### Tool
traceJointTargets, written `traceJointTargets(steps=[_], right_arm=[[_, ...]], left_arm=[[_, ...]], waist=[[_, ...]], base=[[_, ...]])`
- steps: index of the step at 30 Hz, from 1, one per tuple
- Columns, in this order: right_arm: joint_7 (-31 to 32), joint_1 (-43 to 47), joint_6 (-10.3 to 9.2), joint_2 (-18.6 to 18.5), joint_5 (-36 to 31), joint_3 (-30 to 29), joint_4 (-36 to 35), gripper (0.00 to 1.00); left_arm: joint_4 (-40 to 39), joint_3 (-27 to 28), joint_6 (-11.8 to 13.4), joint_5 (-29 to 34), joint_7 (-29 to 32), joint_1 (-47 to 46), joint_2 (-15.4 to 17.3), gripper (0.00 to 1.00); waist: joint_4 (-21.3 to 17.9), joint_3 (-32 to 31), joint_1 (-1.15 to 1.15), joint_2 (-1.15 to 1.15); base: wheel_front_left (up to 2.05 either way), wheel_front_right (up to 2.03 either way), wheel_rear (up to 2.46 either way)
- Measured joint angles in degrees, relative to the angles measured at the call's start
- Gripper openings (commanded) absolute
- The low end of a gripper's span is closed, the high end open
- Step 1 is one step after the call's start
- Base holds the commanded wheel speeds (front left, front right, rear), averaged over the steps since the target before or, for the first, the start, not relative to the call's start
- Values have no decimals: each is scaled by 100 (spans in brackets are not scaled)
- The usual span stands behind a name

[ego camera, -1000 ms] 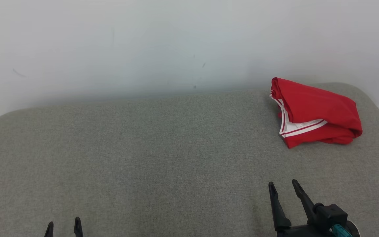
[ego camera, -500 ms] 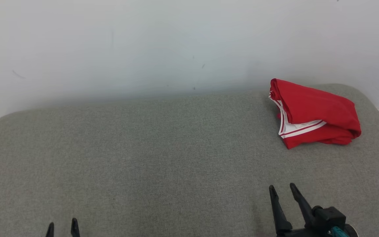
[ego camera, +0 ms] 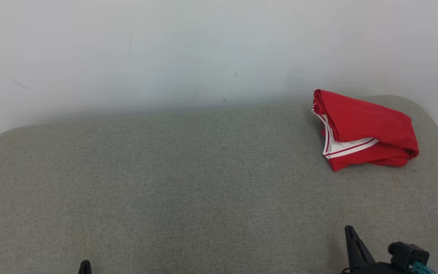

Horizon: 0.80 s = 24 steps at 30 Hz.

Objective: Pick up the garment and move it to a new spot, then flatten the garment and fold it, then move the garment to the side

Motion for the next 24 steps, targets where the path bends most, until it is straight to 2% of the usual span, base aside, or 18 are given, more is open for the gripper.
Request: traceJointTargets(steps=[24], right_arm=[[1005, -441, 0, -130, 2234, -948, 332, 0]], left_arm=[[275, -474, -326, -2307, -42, -433, -3, 0]], waist=[[27, 71, 0, 1]], base=[[0, 0, 0]])
